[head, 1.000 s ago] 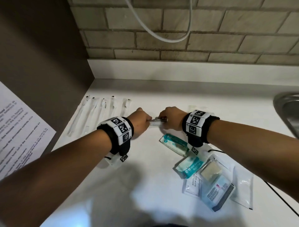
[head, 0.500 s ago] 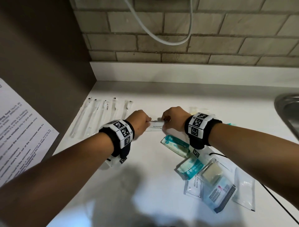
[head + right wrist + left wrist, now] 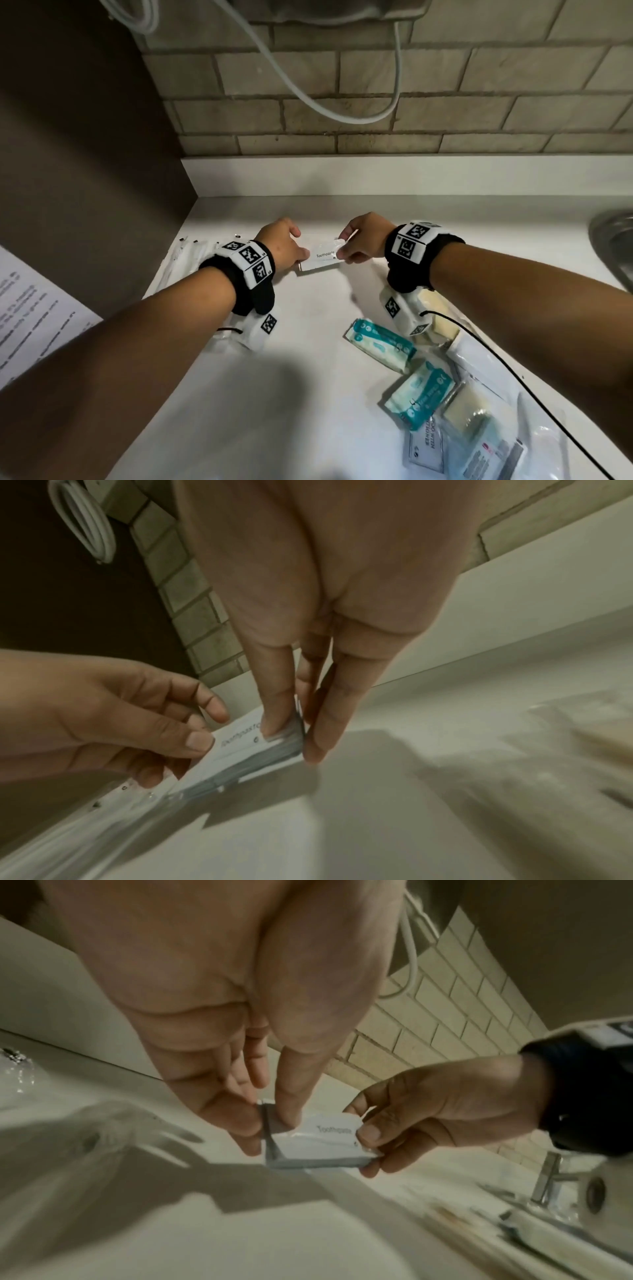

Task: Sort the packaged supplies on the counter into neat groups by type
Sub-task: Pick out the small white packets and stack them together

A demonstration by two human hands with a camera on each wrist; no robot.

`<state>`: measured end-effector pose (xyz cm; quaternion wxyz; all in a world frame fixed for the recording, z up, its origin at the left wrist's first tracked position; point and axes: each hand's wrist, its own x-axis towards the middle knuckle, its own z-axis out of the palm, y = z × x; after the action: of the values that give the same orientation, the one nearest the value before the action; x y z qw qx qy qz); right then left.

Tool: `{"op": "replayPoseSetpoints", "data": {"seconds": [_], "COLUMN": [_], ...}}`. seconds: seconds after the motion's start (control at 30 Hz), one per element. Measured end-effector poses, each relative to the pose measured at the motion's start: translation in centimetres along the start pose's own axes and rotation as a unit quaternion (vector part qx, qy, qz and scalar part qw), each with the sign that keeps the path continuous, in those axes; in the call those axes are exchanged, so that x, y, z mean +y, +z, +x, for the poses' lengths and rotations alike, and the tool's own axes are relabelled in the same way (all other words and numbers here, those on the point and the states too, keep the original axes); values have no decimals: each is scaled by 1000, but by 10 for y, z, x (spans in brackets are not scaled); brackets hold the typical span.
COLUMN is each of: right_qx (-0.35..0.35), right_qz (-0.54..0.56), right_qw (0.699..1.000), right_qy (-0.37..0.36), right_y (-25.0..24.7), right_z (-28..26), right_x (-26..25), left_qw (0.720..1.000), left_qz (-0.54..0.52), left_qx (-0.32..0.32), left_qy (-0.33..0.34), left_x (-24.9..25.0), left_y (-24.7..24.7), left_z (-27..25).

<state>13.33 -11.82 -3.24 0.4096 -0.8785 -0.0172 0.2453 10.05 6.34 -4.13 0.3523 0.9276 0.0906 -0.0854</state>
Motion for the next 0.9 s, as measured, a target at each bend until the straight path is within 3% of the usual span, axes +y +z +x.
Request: {"op": "replayPoseSetpoints", "data": {"seconds": [0.13,0.43,0.8,0.9], "right_qx": [10,8,-24,-42], "right_qz": [-10,-154,-220,-288], "right_qw": [999,986,975,956], "right_qy": [32,64,-1,-29], "right_y": [3,15,15,15], "right_z": [17,28,16,12], "right_x": [-1,0,-14,-19], "left_qw": [1000,990,977,972], "left_qz": [21,137,184,198], "left_qx": [23,-2,-86,-114], "left_qy": [-3,18,60,62], "left_x": [-1,1,6,6], "left_y": [7,15,11,11], "left_z": [18,41,36,35]}}
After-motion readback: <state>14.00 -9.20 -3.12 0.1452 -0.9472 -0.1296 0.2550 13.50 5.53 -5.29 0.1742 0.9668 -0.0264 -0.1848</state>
